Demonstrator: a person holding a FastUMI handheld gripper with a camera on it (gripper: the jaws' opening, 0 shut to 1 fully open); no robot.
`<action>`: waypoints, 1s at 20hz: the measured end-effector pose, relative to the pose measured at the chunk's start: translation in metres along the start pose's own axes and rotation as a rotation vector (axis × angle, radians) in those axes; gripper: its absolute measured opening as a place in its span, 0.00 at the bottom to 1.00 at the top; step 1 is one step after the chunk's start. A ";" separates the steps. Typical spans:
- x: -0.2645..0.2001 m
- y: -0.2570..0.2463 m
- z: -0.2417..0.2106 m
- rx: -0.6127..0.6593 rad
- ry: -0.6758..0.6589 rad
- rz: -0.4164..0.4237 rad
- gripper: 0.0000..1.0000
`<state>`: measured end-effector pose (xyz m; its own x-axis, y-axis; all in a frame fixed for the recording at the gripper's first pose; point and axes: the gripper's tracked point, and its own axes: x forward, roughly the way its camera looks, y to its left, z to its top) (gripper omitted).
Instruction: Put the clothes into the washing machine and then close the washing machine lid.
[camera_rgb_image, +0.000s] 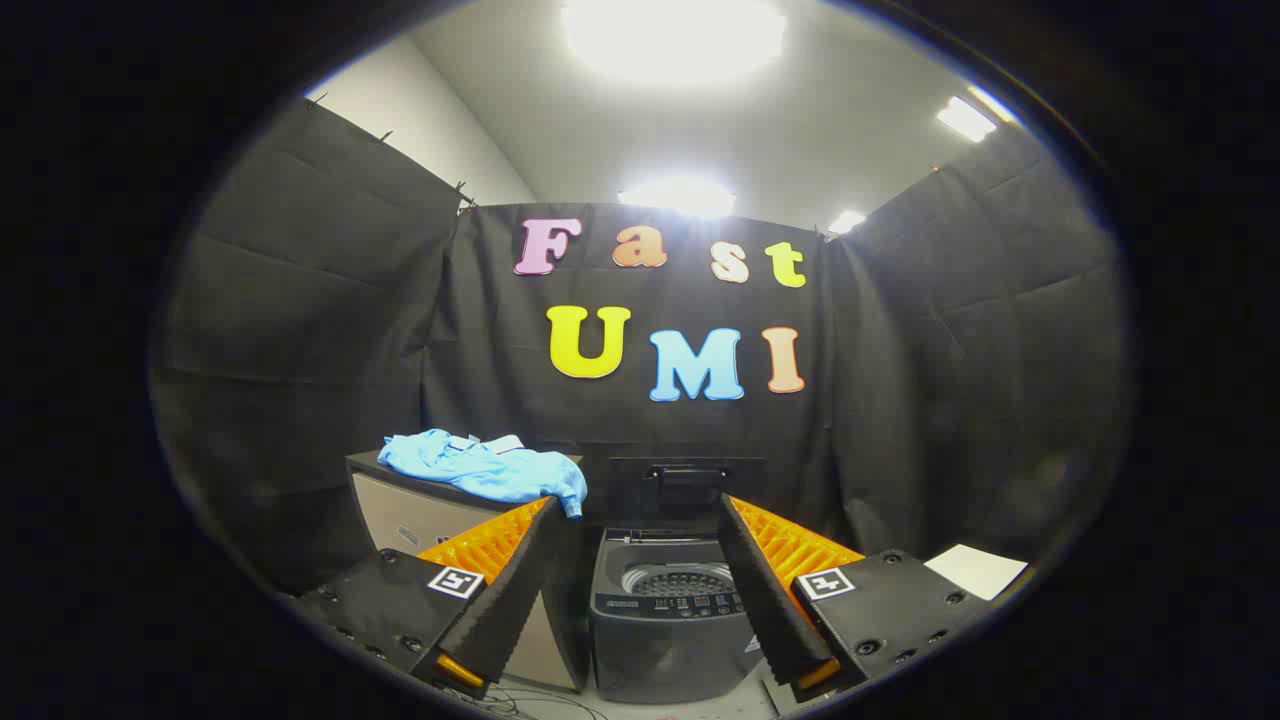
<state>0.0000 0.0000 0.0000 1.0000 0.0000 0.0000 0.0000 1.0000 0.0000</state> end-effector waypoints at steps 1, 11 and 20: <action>0.001 0.002 0.002 0.000 -0.007 0.004 0.98; -0.010 -0.012 -0.010 0.040 0.021 -0.024 0.98; -0.024 -0.022 -0.015 0.058 0.030 -0.030 0.98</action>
<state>-0.0235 -0.0217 -0.0145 0.9991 -0.0288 -0.0309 0.0305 0.9979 0.0574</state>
